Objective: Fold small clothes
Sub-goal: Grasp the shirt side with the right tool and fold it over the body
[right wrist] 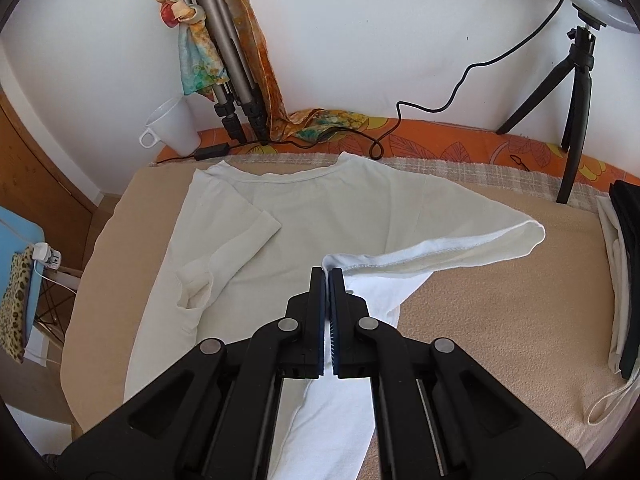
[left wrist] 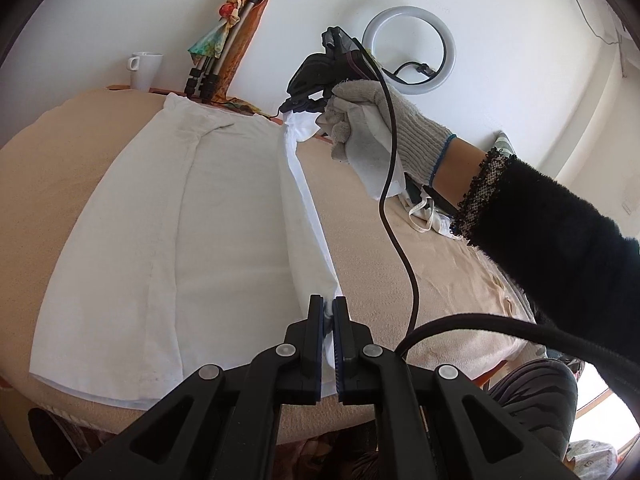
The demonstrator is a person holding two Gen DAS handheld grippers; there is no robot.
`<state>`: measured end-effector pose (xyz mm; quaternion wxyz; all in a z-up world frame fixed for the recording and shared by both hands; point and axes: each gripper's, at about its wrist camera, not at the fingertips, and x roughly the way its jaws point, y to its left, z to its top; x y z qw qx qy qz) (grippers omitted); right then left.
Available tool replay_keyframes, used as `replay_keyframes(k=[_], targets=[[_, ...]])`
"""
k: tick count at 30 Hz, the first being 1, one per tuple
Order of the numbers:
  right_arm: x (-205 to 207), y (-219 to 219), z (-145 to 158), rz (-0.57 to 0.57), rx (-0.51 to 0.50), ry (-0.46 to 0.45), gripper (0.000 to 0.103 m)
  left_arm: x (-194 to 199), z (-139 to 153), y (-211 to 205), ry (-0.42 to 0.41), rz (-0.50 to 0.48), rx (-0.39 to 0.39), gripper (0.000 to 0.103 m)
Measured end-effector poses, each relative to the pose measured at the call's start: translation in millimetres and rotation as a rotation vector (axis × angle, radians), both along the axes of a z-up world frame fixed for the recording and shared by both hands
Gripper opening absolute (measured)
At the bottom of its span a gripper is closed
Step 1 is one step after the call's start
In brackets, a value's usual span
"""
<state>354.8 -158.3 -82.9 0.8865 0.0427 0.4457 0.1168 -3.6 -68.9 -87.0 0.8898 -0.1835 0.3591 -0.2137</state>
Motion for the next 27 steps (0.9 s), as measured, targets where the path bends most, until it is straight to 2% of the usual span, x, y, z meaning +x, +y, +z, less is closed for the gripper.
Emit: replay_keyframes(k=[9,19,22,23,24,26,27], targets=[[11,57,-19,0.066,-0.097,0.023,0.003,-1,-16,19,0.055,0.051,0.001,0.001],[19,90,-55,0.113,-0.118,0.079,0.003,1,-20,24,0.084,0.085,0.071,0.001],[21,94,-63,0.127,-0.1,0.095,0.003,-2,-19,24,0.095,0.091,0.095,0.011],[22,95,-65,0.133,-0.092,0.103,0.003,-4,-18,24,0.097,0.094,0.104,0.022],[23,96,-67,0.133,-0.087,0.11,0.005,-5,-17,25,0.096,0.101,0.113,0.025],[24,95,-68,0.155,-0.049,0.135,0.015,-9,-12,27,0.081,0.102,0.127,0.025],[23,93,-66,0.167,-0.016,0.145,0.024,-10,-8,29,0.068,0.104,0.137,0.025]])
